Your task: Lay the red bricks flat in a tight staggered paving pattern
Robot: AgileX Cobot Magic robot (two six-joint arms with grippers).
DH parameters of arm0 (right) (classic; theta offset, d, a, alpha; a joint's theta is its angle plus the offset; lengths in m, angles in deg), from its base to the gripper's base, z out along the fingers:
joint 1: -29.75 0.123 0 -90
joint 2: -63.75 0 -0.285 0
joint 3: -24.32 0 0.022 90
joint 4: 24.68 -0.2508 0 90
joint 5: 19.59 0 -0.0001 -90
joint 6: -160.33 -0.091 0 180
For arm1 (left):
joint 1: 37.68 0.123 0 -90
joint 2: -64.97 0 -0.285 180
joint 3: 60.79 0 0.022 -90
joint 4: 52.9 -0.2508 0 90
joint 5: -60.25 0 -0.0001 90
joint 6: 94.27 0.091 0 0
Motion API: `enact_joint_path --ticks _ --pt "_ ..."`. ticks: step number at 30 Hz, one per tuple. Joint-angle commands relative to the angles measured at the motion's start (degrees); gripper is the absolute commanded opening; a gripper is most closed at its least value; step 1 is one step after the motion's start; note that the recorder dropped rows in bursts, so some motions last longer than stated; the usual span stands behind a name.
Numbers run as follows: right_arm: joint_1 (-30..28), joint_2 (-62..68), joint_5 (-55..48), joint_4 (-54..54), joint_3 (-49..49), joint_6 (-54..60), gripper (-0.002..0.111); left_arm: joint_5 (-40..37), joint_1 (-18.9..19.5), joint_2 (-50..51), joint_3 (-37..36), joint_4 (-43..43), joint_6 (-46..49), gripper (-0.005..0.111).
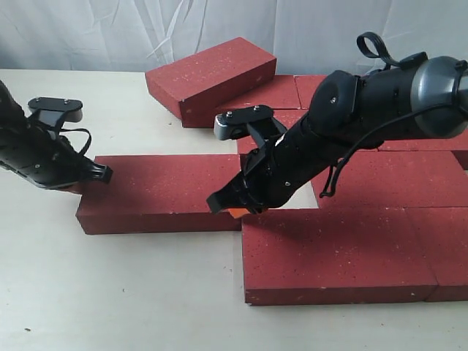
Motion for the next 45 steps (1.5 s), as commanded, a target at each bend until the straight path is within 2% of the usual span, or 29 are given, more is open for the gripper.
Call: enact_joint_path --ticks 1,13,26,31,41,45 --pt "0.1 1.33 1.19 0.74 -0.33 0.52 -0.001 -0.31 0.12 0.9 0.4 1.42 0.95 0.0" --pt "0.1 2.76 3.31 -0.1 -0.33 0.41 -0.001 -0.31 0.12 1.16 0.4 2.06 1.46 0.0" --pt "0.1 -1.92 0.16 -1.99 -1.92 0.07 -0.001 -1.34 0.12 1.25 0.91 3.12 1.58 0.0" --pt "0.1 -3.25 0.16 -1.99 -1.92 -0.06 -0.001 -2.86 -0.01 1.25 0.91 6.18 2.87 0.0" --pt "0.1 -3.48 0.16 -1.99 -1.92 -0.29 -0.001 0.17 -5.94 1.25 0.91 7.64 5.85 0.0" --pt "-3.37 -5.32 -1.13 -1.99 -1.92 -4.52 -0.001 0.61 -7.8 1.25 0.91 11.17 9.36 0.0"
